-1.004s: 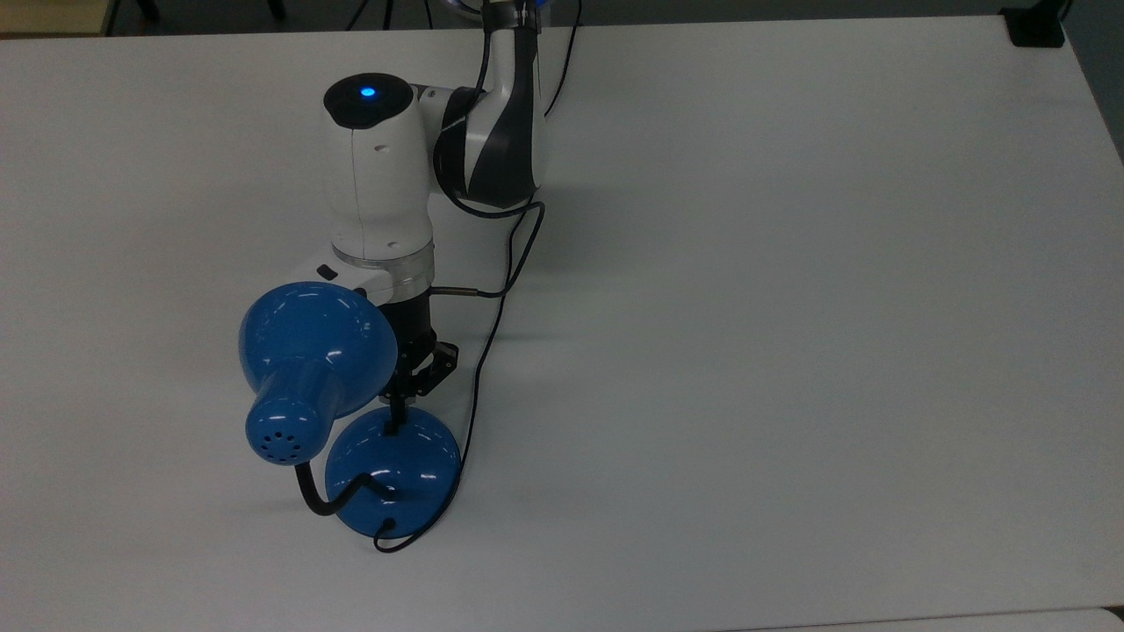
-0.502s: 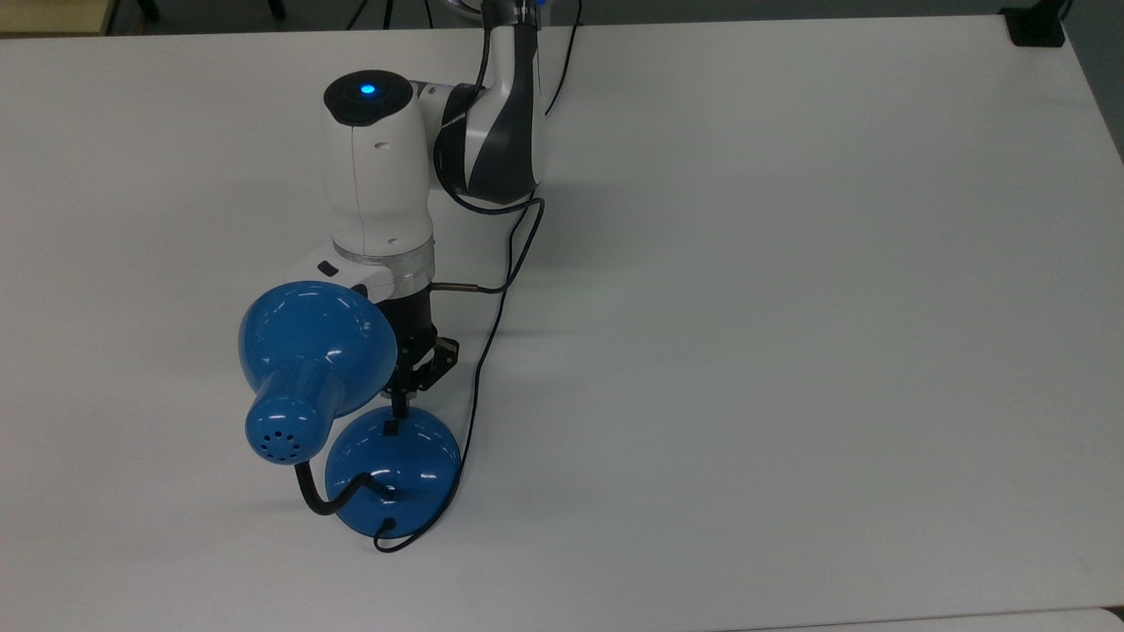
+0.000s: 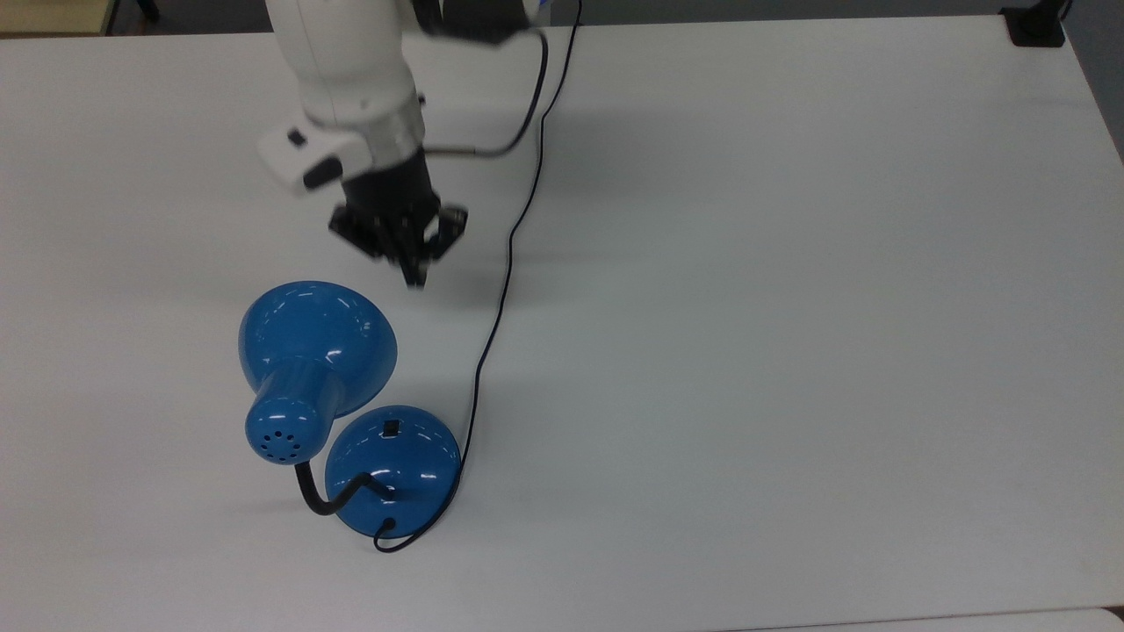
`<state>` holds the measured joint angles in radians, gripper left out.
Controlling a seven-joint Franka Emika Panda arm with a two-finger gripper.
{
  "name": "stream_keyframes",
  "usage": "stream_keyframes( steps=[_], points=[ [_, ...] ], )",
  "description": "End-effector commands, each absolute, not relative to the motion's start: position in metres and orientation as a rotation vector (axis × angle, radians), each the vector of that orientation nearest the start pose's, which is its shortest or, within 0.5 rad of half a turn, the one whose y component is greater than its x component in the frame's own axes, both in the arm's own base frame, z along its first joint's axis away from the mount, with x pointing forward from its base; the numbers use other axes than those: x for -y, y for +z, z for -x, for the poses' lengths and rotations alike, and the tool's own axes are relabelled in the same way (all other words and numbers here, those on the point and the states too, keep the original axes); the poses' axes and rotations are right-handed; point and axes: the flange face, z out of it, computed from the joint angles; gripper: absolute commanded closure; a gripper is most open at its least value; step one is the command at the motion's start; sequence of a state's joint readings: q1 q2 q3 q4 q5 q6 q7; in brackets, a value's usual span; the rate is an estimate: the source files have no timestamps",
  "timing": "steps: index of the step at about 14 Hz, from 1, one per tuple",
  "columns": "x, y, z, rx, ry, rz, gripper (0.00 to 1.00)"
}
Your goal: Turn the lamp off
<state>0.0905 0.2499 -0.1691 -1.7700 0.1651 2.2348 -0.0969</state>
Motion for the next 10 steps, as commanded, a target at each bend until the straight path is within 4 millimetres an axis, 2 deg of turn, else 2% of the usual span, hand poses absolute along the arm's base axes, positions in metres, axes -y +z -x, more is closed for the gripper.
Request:
stream_keyframes(
  steps=[1, 2, 3, 4, 5, 7, 10],
  points=[
    [0.039, 0.503, -0.581, -0.091, -0.104, 3.113, 0.38],
    [0.041, 0.518, -0.57, -0.101, -0.091, 3.108, 0.1],
    [0.042, 0.529, -0.562, -0.098, -0.076, 3.107, 0.0],
    [0.045, 0.543, -0.549, -0.103, -0.05, 3.1, 0.0],
    [0.048, 0.548, -0.541, -0.099, 0.002, 3.099, 0.0],
    [0.052, 0.551, -0.534, -0.097, 0.066, 3.136, 0.0],
    [0.057, 0.56, -0.534, -0.112, 0.094, 3.147, 0.0]
  ],
)
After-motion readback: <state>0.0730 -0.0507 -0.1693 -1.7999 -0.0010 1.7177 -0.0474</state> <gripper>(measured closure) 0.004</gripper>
